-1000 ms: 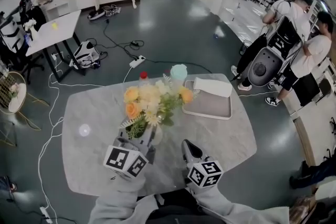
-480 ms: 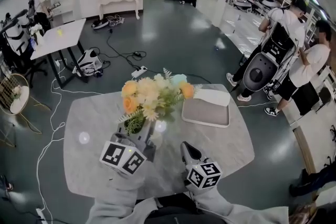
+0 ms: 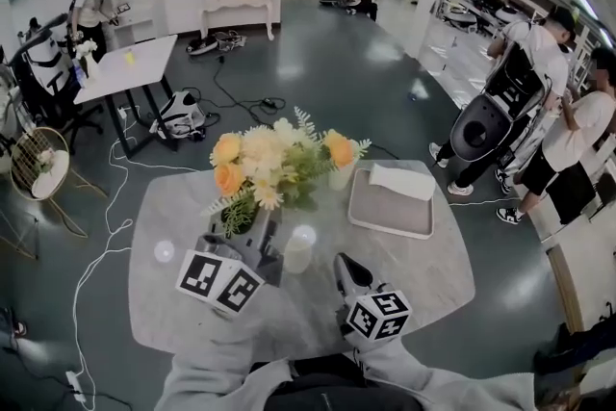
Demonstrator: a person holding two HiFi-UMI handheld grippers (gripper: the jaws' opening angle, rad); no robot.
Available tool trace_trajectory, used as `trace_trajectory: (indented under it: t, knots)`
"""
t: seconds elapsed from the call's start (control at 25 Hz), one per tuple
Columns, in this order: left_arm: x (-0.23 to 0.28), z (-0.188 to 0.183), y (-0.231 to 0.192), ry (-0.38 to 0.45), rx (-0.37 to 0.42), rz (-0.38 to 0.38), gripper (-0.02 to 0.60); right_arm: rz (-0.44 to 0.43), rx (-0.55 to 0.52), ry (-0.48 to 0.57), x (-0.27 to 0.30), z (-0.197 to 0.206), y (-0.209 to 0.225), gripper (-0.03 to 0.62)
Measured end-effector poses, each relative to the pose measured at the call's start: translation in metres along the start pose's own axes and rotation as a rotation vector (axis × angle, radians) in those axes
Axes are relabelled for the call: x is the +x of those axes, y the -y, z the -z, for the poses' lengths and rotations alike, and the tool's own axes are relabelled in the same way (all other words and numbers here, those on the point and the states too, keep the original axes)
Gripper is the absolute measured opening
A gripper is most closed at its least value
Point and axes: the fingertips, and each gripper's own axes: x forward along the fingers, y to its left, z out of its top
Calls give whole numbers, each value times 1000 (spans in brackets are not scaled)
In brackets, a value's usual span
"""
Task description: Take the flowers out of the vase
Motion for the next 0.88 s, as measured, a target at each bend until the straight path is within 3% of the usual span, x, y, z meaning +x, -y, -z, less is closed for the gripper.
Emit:
trace_trajectory:
  t: [0.4, 0.64, 0.88]
  knots:
    - [-64, -30, -93, 2, 49, -204, 146, -150, -45, -45, 55, 6, -69, 0]
    - [-110, 4, -132, -81, 43, -330, 146, -222, -60, -76, 76, 15, -94, 0]
    - [-154, 57, -154, -188, -24, -436, 146, -260, -61, -104, 89, 24, -106, 0]
